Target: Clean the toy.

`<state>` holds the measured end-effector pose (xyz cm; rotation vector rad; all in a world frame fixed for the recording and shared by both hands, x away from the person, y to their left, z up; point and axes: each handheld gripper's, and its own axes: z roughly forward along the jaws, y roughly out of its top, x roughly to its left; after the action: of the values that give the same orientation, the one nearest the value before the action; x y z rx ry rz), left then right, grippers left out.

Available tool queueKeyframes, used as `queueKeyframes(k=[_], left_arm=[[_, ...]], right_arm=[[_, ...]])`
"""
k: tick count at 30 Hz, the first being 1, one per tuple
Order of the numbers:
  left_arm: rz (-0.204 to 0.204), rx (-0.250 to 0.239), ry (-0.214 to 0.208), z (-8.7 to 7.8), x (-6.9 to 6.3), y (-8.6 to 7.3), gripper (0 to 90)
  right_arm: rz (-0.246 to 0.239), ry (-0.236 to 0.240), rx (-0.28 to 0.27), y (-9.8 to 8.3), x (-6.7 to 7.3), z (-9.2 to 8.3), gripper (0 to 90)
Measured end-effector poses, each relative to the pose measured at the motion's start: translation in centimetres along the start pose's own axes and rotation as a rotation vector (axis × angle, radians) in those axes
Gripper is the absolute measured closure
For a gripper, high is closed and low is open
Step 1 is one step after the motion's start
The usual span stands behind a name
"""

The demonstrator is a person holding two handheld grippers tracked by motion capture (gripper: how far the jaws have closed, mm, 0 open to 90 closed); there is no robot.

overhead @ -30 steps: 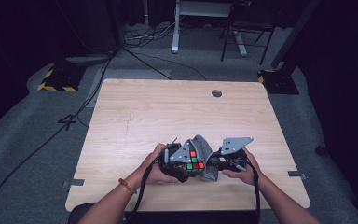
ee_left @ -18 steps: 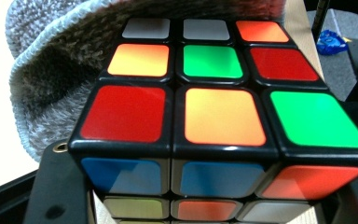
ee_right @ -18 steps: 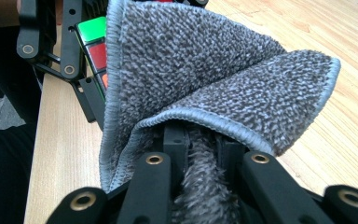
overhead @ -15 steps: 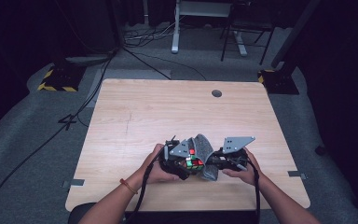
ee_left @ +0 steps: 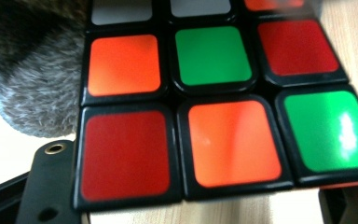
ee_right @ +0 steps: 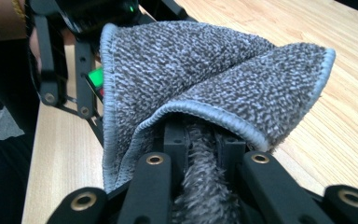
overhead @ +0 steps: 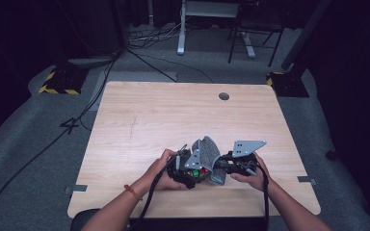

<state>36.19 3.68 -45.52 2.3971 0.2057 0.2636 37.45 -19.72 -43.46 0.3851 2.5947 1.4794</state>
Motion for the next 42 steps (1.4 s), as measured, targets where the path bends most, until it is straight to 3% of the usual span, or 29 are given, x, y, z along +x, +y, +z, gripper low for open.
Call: queueKeyframes(k=[7, 9, 10, 13, 16, 21, 28, 34, 35, 38, 42], left_arm=[[-0.010, 0.004, -0.020, 0.3, 0.3, -0.3, 29.8], [-0.032, -0.028, -0.008, 0.0, 0.6, -0.5, 33.0], [-0.045, -0.044, -0.021, -0.1, 0.8, -0.5, 33.1], [-0.035, -0.032, 0.009, -0.1, 0.6, -0.4, 33.3], [-0.063, -0.018, -0.021, 0.3, 0.9, -0.5, 33.2], [-0.095, -0.016, -0.051, 0.6, 1.3, -0.6, 33.1], [-0.113, 0.005, -0.015, 0.9, 1.3, -0.7, 31.3], [-0.117, 0.034, -0.015, 1.5, 1.7, -1.0, 29.4], [-0.101, 0.052, -0.035, 1.8, 1.7, -1.2, 30.0], [-0.080, 0.071, -0.024, 2.0, 1.5, -1.1, 30.6], [-0.072, 0.057, -0.029, 1.9, 1.4, -1.1, 31.8]], right_arm=[[0.008, 0.007, -0.017, 0.0, -0.1, -0.1, 79.2], [0.006, -0.014, 0.016, 0.0, -0.2, 0.1, 79.2], [0.017, -0.003, 0.010, -0.1, -0.3, 0.0, 79.2], [0.026, 0.006, 0.009, -0.2, -0.5, 0.1, 79.2], [0.030, 0.001, 0.050, -0.3, -0.6, 0.3, 79.2], [0.033, 0.002, 0.072, -0.5, -0.7, 0.6, 79.4], [0.035, 0.018, 0.052, -0.6, -0.7, 0.6, 79.5], [0.032, 0.044, 0.049, -0.7, -0.7, 0.7, 79.5], [0.011, 0.043, 0.071, -0.7, -0.5, 1.0, 79.5], [0.016, 0.040, 0.086, -0.8, -0.4, 1.2, 79.5], [0.025, 0.044, 0.068, -0.8, -0.5, 1.1, 79.5]])
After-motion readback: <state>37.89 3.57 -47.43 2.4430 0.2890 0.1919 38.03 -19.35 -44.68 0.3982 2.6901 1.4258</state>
